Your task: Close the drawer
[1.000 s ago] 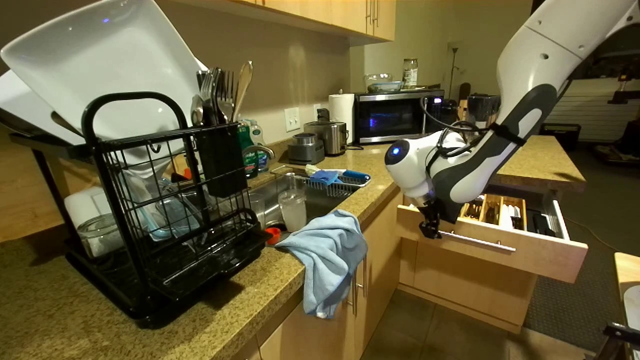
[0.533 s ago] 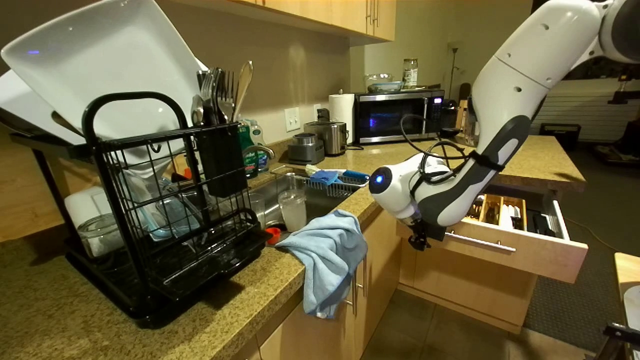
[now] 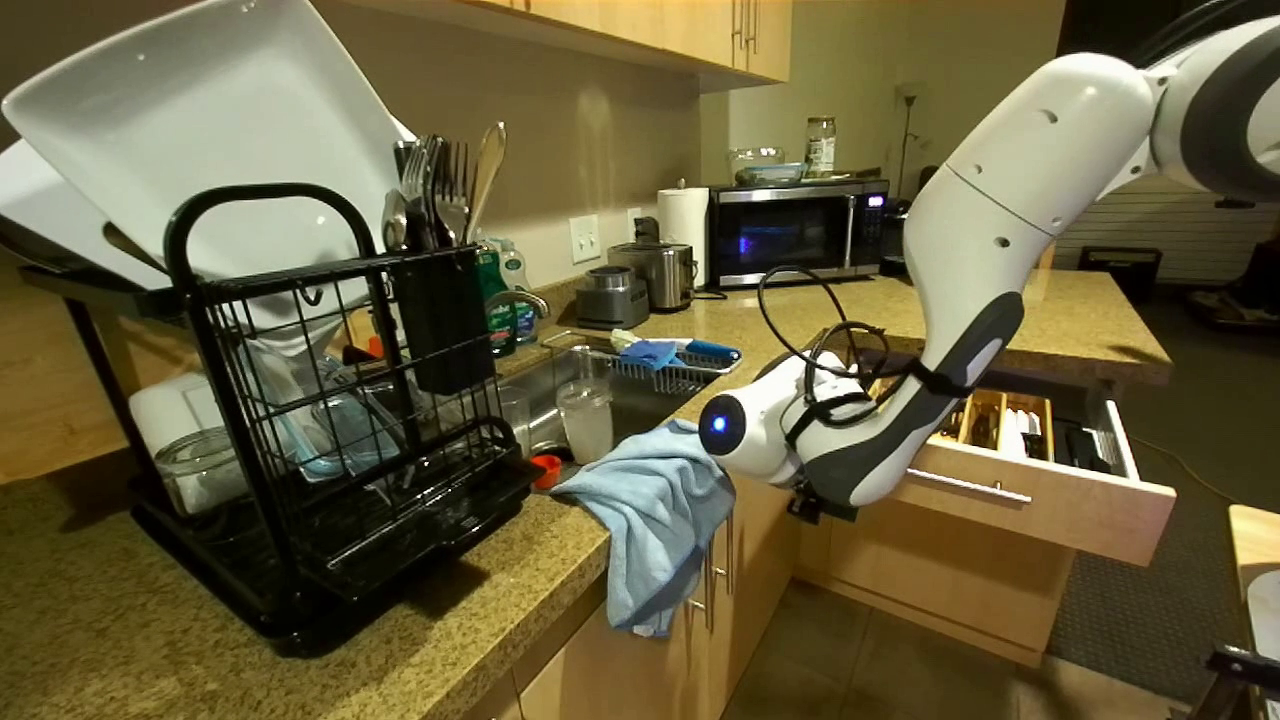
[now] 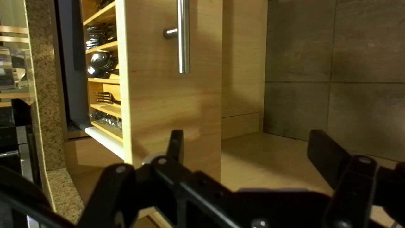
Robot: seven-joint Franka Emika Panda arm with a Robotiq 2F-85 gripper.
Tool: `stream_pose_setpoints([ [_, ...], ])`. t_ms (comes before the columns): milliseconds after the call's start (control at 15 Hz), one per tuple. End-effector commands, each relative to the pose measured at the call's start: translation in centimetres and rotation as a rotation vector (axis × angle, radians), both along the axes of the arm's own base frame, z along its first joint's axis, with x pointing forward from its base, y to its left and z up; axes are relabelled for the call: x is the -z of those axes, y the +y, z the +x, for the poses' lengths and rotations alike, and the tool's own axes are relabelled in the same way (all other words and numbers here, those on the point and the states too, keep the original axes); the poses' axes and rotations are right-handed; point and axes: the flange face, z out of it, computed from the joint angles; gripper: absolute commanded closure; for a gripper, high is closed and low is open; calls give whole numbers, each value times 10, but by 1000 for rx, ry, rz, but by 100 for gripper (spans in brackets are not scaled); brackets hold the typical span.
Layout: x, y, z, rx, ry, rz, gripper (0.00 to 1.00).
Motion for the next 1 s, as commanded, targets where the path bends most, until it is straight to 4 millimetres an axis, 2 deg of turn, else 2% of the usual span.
stream_pose_setpoints([
  [0, 7, -2, 13, 3, -36, -68, 0],
  [533, 9, -45, 39, 50, -76, -170, 0],
  [933, 21, -68, 43, 36, -136, -268, 0],
])
